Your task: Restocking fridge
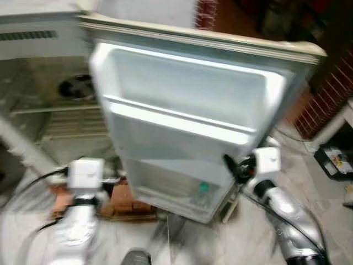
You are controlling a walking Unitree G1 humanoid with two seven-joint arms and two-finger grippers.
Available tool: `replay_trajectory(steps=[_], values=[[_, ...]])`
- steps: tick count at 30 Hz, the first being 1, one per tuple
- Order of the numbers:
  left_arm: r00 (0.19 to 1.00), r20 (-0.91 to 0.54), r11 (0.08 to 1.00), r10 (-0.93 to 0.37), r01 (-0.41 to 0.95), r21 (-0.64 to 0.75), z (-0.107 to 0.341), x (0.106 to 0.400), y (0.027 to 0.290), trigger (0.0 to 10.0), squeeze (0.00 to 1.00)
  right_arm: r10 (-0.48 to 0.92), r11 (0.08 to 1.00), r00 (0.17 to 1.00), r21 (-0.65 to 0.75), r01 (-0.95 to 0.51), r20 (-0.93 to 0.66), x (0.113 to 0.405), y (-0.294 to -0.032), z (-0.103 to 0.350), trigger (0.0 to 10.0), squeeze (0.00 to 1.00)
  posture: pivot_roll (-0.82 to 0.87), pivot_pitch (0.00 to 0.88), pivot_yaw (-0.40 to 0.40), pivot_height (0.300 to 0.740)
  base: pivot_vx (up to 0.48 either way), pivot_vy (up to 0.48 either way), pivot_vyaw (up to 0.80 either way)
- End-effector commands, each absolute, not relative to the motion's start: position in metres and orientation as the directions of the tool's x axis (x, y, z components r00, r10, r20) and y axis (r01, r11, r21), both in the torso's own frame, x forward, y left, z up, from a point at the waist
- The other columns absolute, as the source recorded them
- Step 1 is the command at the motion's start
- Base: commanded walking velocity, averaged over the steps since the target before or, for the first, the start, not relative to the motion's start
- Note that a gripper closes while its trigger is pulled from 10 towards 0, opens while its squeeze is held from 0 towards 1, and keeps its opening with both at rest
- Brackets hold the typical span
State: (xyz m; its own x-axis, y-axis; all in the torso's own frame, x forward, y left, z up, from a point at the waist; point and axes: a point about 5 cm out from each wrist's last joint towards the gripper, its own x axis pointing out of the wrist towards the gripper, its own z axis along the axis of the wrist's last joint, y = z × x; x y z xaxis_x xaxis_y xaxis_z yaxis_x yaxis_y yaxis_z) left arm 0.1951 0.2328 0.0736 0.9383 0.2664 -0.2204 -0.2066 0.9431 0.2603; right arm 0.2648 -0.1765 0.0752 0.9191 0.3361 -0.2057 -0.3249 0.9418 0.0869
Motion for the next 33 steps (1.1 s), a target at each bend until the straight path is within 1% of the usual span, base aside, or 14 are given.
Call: replay_trajectory(steps=[1,8,9,10,11,12,15,17,22,24,26,27,28,33], values=[[0.972,-0.168,0.969,0.165,-0.129,0.211,0.084,0.211,0.204,10.0,0.00,0.510,0.860,0.857,0.053,-0.507,-0.075,0.265,-0.151,0.101,10.0,1.00,0.06,0.000,-0.038,0.740,0.000,0.000,0.00],[0.971,-0.171,0.969,0.165,-0.128,0.210,0.084,0.210,0.203,10.0,0.00,0.527,0.850,0.847,0.038,-0.525,-0.072,0.262,-0.151,0.106,10.0,1.00,0.06,0.000,-0.042,0.740,0.000,0.000,0.00],[0.971,-0.171,0.969,0.166,-0.129,0.210,0.084,0.209,0.203,10.0,0.00,0.512,0.859,0.858,0.027,-0.511,-0.049,0.265,-0.152,0.109,10.0,0.64,0.06,0.000,-0.042,0.740,0.000,0.000,0.00],[0.971,-0.171,0.969,0.168,-0.130,0.210,0.084,0.209,0.204,10.0,0.00,0.484,0.875,0.874,0.019,-0.484,-0.031,0.268,-0.154,0.112,10.0,0.68,0.06,0.000,-0.042,0.740,0.000,0.000,0.00],[0.971,-0.171,0.969,0.168,-0.130,0.210,0.084,0.209,0.204,10.0,0.00,0.484,0.875,0.874,0.019,-0.484,-0.031,0.268,-0.154,0.112,10.0,0.68,0.06,0.000,-0.042,0.740,0.000,0.000,0.00],[0.970,-0.172,0.969,0.170,-0.132,0.210,0.084,0.209,0.205,10.0,0.00,0.482,0.875,0.876,0.059,-0.480,-0.009,0.270,-0.154,0.114,10.0,1.00,0.06,0.000,-0.042,0.740,0.000,0.000,0.00],[0.970,-0.173,0.968,0.173,-0.135,0.211,0.083,0.209,0.206,10.0,0.00,0.490,0.869,0.872,0.062,-0.490,0.016,0.271,-0.152,0.119,10.0,1.00,0.06,0.000,-0.042,0.740,0.000,0.000,0.00],[0.970,-0.173,0.968,0.172,-0.134,0.213,0.084,0.209,0.206,10.0,0.00,0.509,0.855,0.860,0.099,-0.509,0.027,0.271,-0.148,0.121,10.0,1.00,0.06,0.000,-0.042,0.740,0.000,0.000,0.00],[0.970,-0.175,0.968,0.168,-0.129,0.217,0.084,0.209,0.205,10.0,0.00,0.654,0.748,0.756,0.172,-0.641,-0.026,0.263,-0.138,0.118,10.0,1.00,0.07,0.000,-0.039,0.740,0.000,0.000,0.00],[0.970,-0.176,0.968,0.165,-0.126,0.216,0.084,0.209,0.205,10.0,0.00,0.738,0.671,0.671,0.190,-0.716,-0.078,0.254,-0.136,0.112,10.0,1.00,0.06,0.000,-0.035,0.740,0.000,0.000,0.00],[0.971,-0.176,0.969,0.163,-0.124,0.215,0.084,0.209,0.205,10.0,0.00,0.763,0.645,0.639,0.185,-0.741,-0.101,0.251,-0.137,0.109,10.0,1.00,0.06,0.000,-0.035,0.740,0.000,0.000,0.00],[0.972,-0.175,0.967,0.160,-0.119,0.223,0.084,0.209,0.205,10.0,0.00,0.777,0.629,0.616,0.189,-0.755,-0.125,0.248,-0.138,0.105,10.0,0.00,0.06,0.000,-0.035,0.740,0.000,0.000,0.00],[0.974,-0.168,0.967,0.149,-0.108,0.232,0.085,0.210,0.204,10.0,0.00,0.796,0.606,0.587,0.197,-0.771,-0.151,0.244,-0.140,0.101,10.0,0.00,0.06,0.000,-0.035,0.740,0.000,0.000,0.00],[0.972,-0.179,0.970,0.155,-0.115,0.214,0.084,0.211,0.202,10.0,0.00,0.828,0.561,0.531,0.231,-0.795,-0.182,0.235,-0.141,0.095,10.0,0.00,0.06,0.000,-0.035,0.740,0.000,-0.096,0.00]])
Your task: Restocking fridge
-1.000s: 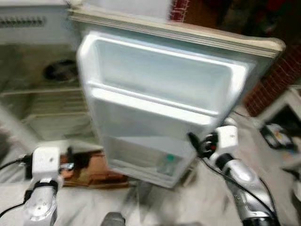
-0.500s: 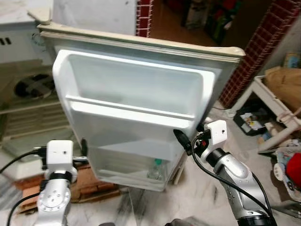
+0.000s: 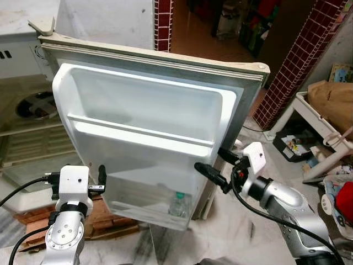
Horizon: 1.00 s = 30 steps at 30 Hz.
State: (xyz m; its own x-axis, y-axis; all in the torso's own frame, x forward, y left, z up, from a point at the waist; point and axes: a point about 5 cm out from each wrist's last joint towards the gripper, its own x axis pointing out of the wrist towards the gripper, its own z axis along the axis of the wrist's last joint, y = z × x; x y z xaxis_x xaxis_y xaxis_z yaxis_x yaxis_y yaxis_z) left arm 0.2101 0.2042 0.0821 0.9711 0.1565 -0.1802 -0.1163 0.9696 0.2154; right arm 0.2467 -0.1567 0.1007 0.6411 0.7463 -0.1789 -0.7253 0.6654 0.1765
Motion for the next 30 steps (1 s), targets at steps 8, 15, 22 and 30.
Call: replay_trajectory(steps=[8,15,22,30], values=[[0.971,-0.187,0.970,0.149,-0.107,0.217,0.083,0.210,0.201,10.0,0.00,0.880,0.473,0.426,0.309,-0.825,-0.210,0.221,-0.139,0.091,10.0,0.00,0.06,0.000,-0.030,0.740,-0.176,-0.244,0.00],[0.971,-0.184,0.968,0.151,-0.108,0.226,0.084,0.212,0.203,10.0,0.00,0.886,0.458,0.399,0.314,-0.832,-0.235,0.223,-0.149,0.090,10.0,0.00,0.06,0.000,-0.027,0.740,-0.273,-0.244,0.00],[0.970,-0.188,0.966,0.155,-0.109,0.234,0.083,0.212,0.204,10.0,0.00,0.882,0.457,0.378,0.317,-0.831,-0.281,0.227,-0.160,0.085,10.0,0.00,0.06,0.000,-0.028,0.740,-0.259,-0.247,0.00],[0.971,-0.175,0.962,0.163,-0.117,0.247,0.085,0.213,0.206,10.0,0.00,0.778,0.618,0.551,0.214,-0.756,-0.302,0.252,-0.166,0.078,10.0,0.00,0.08,0.000,-0.027,0.740,-0.094,-0.092,0.00]])
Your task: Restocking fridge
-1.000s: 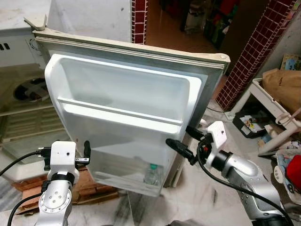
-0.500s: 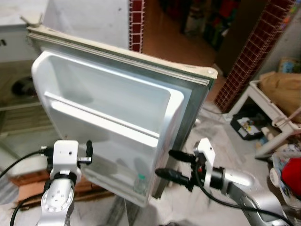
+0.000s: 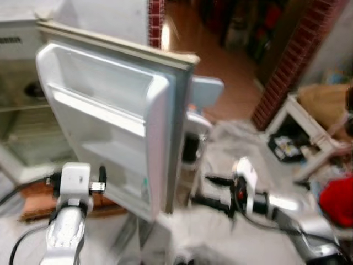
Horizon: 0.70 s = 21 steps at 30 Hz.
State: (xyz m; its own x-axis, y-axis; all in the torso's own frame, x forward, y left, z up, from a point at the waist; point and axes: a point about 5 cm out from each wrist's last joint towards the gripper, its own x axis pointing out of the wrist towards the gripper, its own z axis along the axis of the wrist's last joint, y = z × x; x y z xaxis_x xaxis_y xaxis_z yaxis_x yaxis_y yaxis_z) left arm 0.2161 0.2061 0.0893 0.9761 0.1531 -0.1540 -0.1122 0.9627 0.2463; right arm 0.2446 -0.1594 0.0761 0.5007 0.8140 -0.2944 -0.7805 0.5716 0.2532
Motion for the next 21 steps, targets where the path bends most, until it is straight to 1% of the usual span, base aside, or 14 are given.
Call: replay_trajectory(steps=[1,3,4,5,10,12,13,14,15,16,18,19,20,21], values=[[0.971,-0.173,0.961,0.165,-0.119,0.249,0.086,0.213,0.207,10.0,0.00,0.764,0.637,0.575,0.201,-0.744,-0.292,0.256,-0.165,0.079,10.0,0.00,0.08,0.000,-0.026,0.740,0.000,0.000,0.00],[0.971,-0.169,0.960,0.167,-0.121,0.251,0.087,0.214,0.207,10.0,0.00,0.744,0.663,0.609,0.187,-0.725,-0.275,0.261,-0.165,0.081,10.0,0.00,0.08,0.000,-0.025,0.740,0.000,0.000,0.00],[0.972,-0.157,0.957,0.177,-0.133,0.257,0.091,0.215,0.210,10.0,0.00,0.660,0.749,0.716,0.137,-0.648,-0.227,0.273,-0.163,0.086,10.0,0.00,0.09,0.000,-0.024,0.740,0.000,0.000,0.00],[0.972,-0.157,0.957,0.177,-0.133,0.257,0.091,0.215,0.210,10.0,0.00,0.660,0.749,0.716,0.137,-0.648,-0.227,0.273,-0.163,0.086,10.0,0.00,0.09,0.000,-0.024,0.740,0.000,0.000,0.00],[0.972,-0.138,0.955,0.191,-0.152,0.255,0.095,0.212,0.212,10.0,0.00,0.489,0.872,0.859,0.100,-0.478,-0.151,0.287,-0.159,0.094,10.0,0.00,0.10,0.000,-0.024,0.740,0.000,0.000,0.00],[0.971,-0.136,0.955,0.197,-0.159,0.252,0.094,0.210,0.212,10.0,0.00,0.485,0.874,0.866,0.108,-0.475,-0.122,0.287,-0.155,0.096,10.0,0.00,0.09,0.000,-0.024,0.740,0.000,0.000,0.00],[0.970,-0.138,0.955,0.200,-0.161,0.249,0.093,0.209,0.211,10.0,0.00,0.484,0.874,0.867,0.102,-0.475,-0.115,0.287,-0.152,0.097,10.0,0.44,0.09,0.000,-0.024,0.740,0.000,0.000,0.00],[0.970,-0.140,0.955,0.201,-0.163,0.247,0.092,0.209,0.211,10.0,0.00,0.483,0.875,0.869,0.097,-0.474,-0.110,0.286,-0.150,0.097,10.0,0.44,0.09,0.000,-0.024,0.740,0.000,0.000,0.00],[0.969,-0.143,0.957,0.203,-0.164,0.241,0.090,0.208,0.209,10.0,0.00,0.478,0.878,0.872,0.091,-0.470,-0.109,0.287,-0.148,0.098,10.0,0.27,0.09,0.000,-0.024,0.740,0.000,0.000,0.00],[0.969,-0.146,0.958,0.201,-0.163,0.234,0.090,0.208,0.208,10.0,0.00,0.472,0.881,0.876,0.092,-0.464,-0.101,0.287,-0.147,0.099,10.0,0.22,0.09,0.000,-0.024,0.740,0.000,0.000,0.00],[0.969,-0.148,0.961,0.198,-0.161,0.226,0.089,0.207,0.206,10.0,0.00,0.442,0.896,0.893,0.075,-0.437,-0.081,0.291,-0.145,0.103,10.0,0.22,0.08,0.000,-0.024,0.740,0.000,0.000,0.00],[0.969,-0.148,0.961,0.198,-0.161,0.226,0.089,0.207,0.206,10.0,0.00,0.442,0.896,0.893,0.075,-0.437,-0.081,0.291,-0.145,0.103,10.0,0.22,0.08,0.000,-0.024,0.740,0.000,0.000,0.00],[0.968,-0.150,0.963,0.202,-0.168,0.213,0.089,0.207,0.206,10.0,0.00,0.395,0.918,0.916,0.078,-0.389,-0.073,0.297,-0.146,0.106,10.0,0.37,0.08,0.000,-0.025,0.740,0.000,0.000,0.00],[0.967,-0.151,0.963,0.204,-0.170,0.209,0.088,0.207,0.205,10.0,0.00,0.364,0.930,0.928,0.074,-0.359,-0.078,0.300,-0.148,0.106,10.0,0.42,0.08,0.000,-0.025,0.740,0.000,0.000,0.00]])
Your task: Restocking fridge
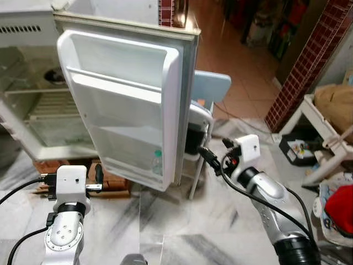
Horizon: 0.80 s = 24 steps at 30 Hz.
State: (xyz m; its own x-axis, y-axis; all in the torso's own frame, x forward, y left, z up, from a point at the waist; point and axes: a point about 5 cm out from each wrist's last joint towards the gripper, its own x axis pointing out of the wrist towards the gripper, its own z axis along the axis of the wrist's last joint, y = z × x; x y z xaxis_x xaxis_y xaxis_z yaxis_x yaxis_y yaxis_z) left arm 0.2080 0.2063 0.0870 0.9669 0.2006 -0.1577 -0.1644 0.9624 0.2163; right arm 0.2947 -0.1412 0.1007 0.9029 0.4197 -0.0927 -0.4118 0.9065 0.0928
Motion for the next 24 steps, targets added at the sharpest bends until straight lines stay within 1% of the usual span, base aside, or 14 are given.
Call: replay_trajectory(steps=[1,2,3,5,6,7,8,13,14,17,19,24], values=[[0.967,-0.151,0.963,0.204,-0.171,0.207,0.088,0.207,0.205,10.0,0.00,0.345,0.938,0.935,0.069,-0.340,-0.083,0.302,-0.149,0.106,10.0,0.42,0.08,0.000,-0.028,0.740,0.000,0.000,0.00],[0.968,-0.151,0.965,0.202,-0.171,0.198,0.088,0.207,0.205,10.0,0.00,0.319,0.947,0.945,0.070,-0.314,-0.075,0.304,-0.151,0.106,10.0,0.64,0.08,0.000,-0.028,0.740,0.000,0.000,0.00],[0.969,-0.150,0.967,0.198,-0.168,0.193,0.088,0.207,0.204,10.0,0.00,0.303,0.951,0.951,0.082,-0.298,-0.065,0.305,-0.152,0.107,10.0,1.00,0.09,0.000,-0.030,0.740,0.000,0.000,0.00],[0.973,-0.145,0.969,0.182,-0.153,0.194,0.090,0.208,0.201,10.0,0.00,0.290,0.955,0.956,0.076,-0.285,-0.055,0.308,-0.152,0.107,10.0,1.00,0.09,0.000,-0.035,0.740,0.000,0.000,0.55],[0.974,-0.142,0.970,0.175,-0.146,0.193,0.091,0.208,0.200,10.0,0.00,0.278,0.960,0.959,0.058,-0.275,-0.047,0.309,-0.152,0.107,10.0,0.56,0.10,0.000,-0.036,0.740,0.000,0.000,0.48],[0.975,-0.140,0.971,0.170,-0.142,0.191,0.091,0.208,0.200,10.0,0.00,0.264,0.964,0.964,0.047,-0.262,-0.040,0.309,-0.151,0.107,10.0,0.30,0.10,0.000,-0.037,0.740,0.000,0.000,0.47],[0.977,-0.138,0.973,0.164,-0.137,0.185,0.092,0.208,0.200,10.0,0.00,0.256,0.966,0.966,0.046,-0.254,-0.037,0.310,-0.150,0.107,10.0,0.00,0.10,0.000,-0.037,0.740,0.000,0.000,0.46],[0.976,-0.139,0.974,0.168,-0.142,0.175,0.092,0.207,0.203,10.0,0.00,0.250,0.967,0.968,0.049,-0.248,-0.027,0.314,-0.147,0.109,10.0,0.00,0.10,0.000,-0.039,0.740,0.000,0.000,0.25],[0.976,-0.135,0.974,0.169,-0.144,0.178,0.092,0.208,0.202,10.0,0.00,0.269,0.961,0.963,0.068,-0.267,-0.022,0.315,-0.143,0.110,10.0,0.00,0.10,0.000,-0.040,0.740,0.000,0.000,0.41],[0.977,-0.122,0.970,0.175,-0.149,0.194,0.093,0.209,0.200,10.0,0.00,0.320,0.947,0.947,0.045,-0.319,-0.007,0.314,-0.134,0.114,10.0,0.00,0.10,0.000,-0.037,0.740,0.000,0.000,0.00],[0.978,-0.129,0.972,0.163,-0.137,0.191,0.092,0.209,0.198,10.0,0.00,0.320,0.946,0.947,0.071,-0.318,-0.014,0.315,-0.132,0.115,10.0,0.00,0.09,0.000,-0.037,0.740,0.000,0.000,0.00],[0.980,-0.130,0.974,0.150,-0.124,0.188,0.091,0.210,0.196,10.0,0.00,0.331,0.941,0.943,0.065,-0.332,0.021,0.314,-0.132,0.117,10.0,0.00,0.09,0.000,-0.037,0.740,0.000,0.000,0.00]])
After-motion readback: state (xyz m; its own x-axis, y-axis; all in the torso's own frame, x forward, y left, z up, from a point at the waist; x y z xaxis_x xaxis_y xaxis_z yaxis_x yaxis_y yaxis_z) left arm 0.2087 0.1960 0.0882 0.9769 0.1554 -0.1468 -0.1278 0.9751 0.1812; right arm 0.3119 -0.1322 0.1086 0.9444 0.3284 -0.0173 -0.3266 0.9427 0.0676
